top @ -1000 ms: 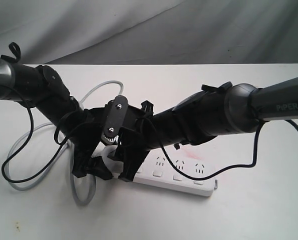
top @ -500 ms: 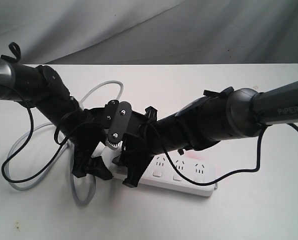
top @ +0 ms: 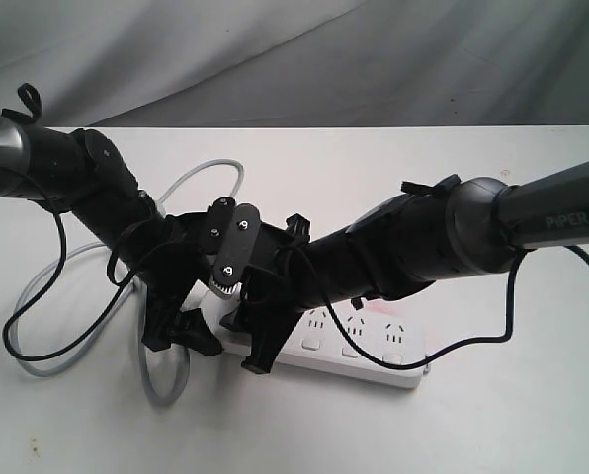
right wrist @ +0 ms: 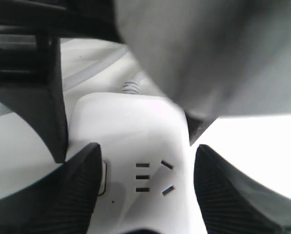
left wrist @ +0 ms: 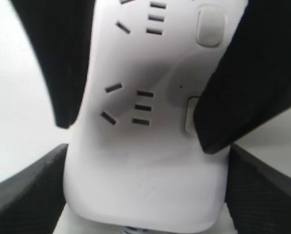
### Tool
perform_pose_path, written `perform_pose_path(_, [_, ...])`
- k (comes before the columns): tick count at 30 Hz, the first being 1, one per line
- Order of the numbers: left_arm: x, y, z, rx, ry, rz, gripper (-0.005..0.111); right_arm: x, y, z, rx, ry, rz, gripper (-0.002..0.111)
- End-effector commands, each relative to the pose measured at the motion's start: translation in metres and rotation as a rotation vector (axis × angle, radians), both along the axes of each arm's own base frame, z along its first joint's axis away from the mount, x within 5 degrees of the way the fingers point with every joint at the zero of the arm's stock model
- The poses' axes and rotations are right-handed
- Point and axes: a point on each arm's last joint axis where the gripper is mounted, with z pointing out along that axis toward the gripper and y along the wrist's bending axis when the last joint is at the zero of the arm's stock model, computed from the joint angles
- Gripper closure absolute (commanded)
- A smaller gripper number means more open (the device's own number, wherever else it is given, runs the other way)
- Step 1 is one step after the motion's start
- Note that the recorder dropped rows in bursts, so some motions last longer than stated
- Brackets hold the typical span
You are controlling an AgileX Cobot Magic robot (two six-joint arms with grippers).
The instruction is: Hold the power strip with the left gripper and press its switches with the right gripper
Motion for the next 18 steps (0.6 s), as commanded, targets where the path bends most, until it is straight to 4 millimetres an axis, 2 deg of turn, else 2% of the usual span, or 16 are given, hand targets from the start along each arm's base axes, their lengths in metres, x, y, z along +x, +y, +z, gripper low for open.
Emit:
perform_pose_path(1, [-0.002,-0.002,-0.001,-0.003,0.024,-0.013,0.056,-0.003,-0.008,-0.029,-0.102,0.01,0.037,0.055])
perform_pose_path(6, [-0.002,-0.002,-0.001,-0.003,0.025,-0.011,0.056,-0.003,-0.007,-0.023,-0.093,-0.001,0.036,0.055])
perform_pose_path(12, [-0.002,-0.002,-0.001,-0.003,0.024,-0.013,0.056,-0.002,-0.006,0.014,-0.035,-0.077,0.033,0.055])
perform_pose_path(18, [-0.002,-0.002,-0.001,-0.003,0.024,-0.013,0.056,-0.002,-0.011,0.035,-0.007,-0.118,0.02,0.055])
